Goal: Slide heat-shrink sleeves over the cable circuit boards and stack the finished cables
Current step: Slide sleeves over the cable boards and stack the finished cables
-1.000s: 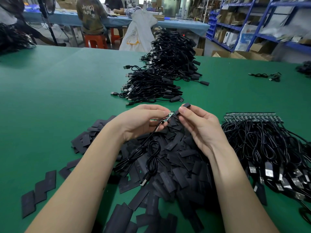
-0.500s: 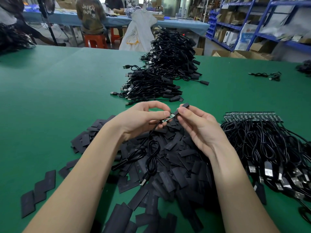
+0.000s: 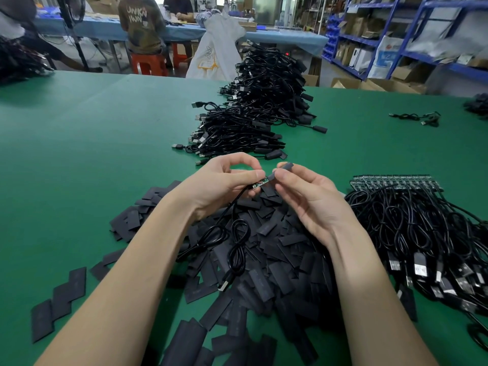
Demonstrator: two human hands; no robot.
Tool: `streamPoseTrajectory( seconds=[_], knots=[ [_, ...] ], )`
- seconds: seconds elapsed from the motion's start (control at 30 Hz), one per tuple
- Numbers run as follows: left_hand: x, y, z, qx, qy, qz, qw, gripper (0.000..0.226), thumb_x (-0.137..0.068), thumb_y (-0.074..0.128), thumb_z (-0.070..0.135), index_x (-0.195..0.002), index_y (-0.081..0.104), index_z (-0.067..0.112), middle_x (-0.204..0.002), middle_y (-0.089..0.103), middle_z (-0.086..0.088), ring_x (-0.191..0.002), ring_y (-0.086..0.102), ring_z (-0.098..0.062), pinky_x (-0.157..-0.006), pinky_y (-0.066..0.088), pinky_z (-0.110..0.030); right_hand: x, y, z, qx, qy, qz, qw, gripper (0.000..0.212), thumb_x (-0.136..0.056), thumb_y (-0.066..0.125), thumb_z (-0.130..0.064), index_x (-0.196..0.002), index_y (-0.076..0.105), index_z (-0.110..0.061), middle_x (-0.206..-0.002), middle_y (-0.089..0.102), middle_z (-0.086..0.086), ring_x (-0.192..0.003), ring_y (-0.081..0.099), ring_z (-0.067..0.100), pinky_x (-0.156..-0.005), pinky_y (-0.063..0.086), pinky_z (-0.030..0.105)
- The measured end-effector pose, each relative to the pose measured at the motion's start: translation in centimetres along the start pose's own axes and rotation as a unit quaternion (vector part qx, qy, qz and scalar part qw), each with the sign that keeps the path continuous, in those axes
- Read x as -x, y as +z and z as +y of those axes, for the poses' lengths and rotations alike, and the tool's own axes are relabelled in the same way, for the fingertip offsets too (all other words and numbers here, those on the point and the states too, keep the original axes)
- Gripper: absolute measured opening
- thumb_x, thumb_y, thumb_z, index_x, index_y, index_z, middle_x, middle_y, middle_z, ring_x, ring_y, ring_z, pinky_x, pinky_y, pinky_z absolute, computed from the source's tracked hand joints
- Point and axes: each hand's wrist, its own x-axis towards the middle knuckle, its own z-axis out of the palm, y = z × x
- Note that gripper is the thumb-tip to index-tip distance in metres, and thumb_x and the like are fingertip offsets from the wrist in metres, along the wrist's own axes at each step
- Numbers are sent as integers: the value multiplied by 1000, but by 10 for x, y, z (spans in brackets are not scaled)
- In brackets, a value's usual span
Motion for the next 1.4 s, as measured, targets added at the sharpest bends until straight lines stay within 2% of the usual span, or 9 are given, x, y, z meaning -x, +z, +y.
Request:
streamPoseTrajectory(
  seconds=[0.17, 0.3, 0.37, 0.47, 0.6, 0.73, 0.9, 1.07, 1.4],
  knots=[
    [-3, 4, -2, 0, -39, 19, 999, 3, -97, 65, 10, -96, 62, 9, -87, 65, -10, -72, 67, -17, -72, 56, -21, -1, 3, 3, 3, -23, 39, 999, 12, -64, 83, -11, -76, 82, -14, -87, 78, 5, -81, 75, 10, -72, 57, 16],
    [-3, 3, 1, 30, -65, 32, 997, 12, -96, 65, 21, -97, 60, 10, -96, 59, -10, -75, 68, -20, -73, 58, -25, -2, 4, 3, -23, -18, 72, 997, 17, -63, 83, -8, -80, 80, -9, -88, 78, 7, -81, 75, 11, -71, 57, 16],
    [2, -4, 3, -22, -53, 20, 998, 21, -86, 72, 25, -98, 61, 12, -95, 59, -11, -75, 62, -20, -73, 56, -25, -2, 3, 2, -39, -17, 96, 994, 13, -63, 83, -6, -76, 80, -10, -87, 78, 7, -79, 75, 12, -70, 57, 16],
    [6, -12, 5, -161, -8, 1, 987, 19, -85, 80, 16, -98, 66, 17, -86, 64, -5, -74, 50, -18, -71, 47, -26, -2, 2, 0, -48, -21, 106, 993, 10, -66, 82, -6, -63, 81, -15, -84, 78, 5, -77, 74, 10, -70, 57, 15],
    [3, -12, 4, -229, 47, 25, 972, 13, -83, 82, 13, -90, 72, 17, -79, 72, 0, -74, 62, -10, -75, 49, -21, -2, 1, 0, -53, -15, 100, 993, 6, -64, 83, -9, -68, 82, -13, -85, 77, 6, -79, 74, 10, -71, 57, 15],
    [0, -11, 1, -224, 74, 46, 971, 16, -81, 83, 11, -93, 74, 17, -80, 76, -2, -75, 68, -7, -74, 52, -17, -3, 1, 2, -47, -17, 108, 993, 6, -63, 83, -10, -68, 82, -13, -86, 78, 5, -82, 74, 11, -72, 57, 16],
    [-1, -10, 1, -227, 78, 45, 970, 16, -80, 84, 13, -94, 78, 16, -80, 75, -1, -75, 67, -7, -78, 54, -18, -4, 3, 2, -50, -17, 106, 993, 4, -64, 83, -10, -69, 82, -12, -86, 78, 4, -83, 75, 11, -73, 57, 16],
    [-1, -7, -1, -229, 94, 48, 968, 12, -79, 85, 12, -88, 78, 15, -72, 72, 3, -68, 65, -5, -69, 50, -14, -4, 2, 2, -53, -14, 94, 994, 8, -73, 82, -7, -69, 82, -14, -86, 78, 3, -84, 74, 10, -75, 57, 16],
    [-4, -8, -6, -221, 123, 49, 966, 9, -80, 84, 20, -88, 78, 20, -77, 74, 1, -72, 67, -8, -73, 52, -18, -4, 6, 6, -56, -12, 76, 995, 5, -66, 83, -11, -70, 82, -12, -89, 78, 5, -87, 75, 12, -75, 57, 17]
  ],
)
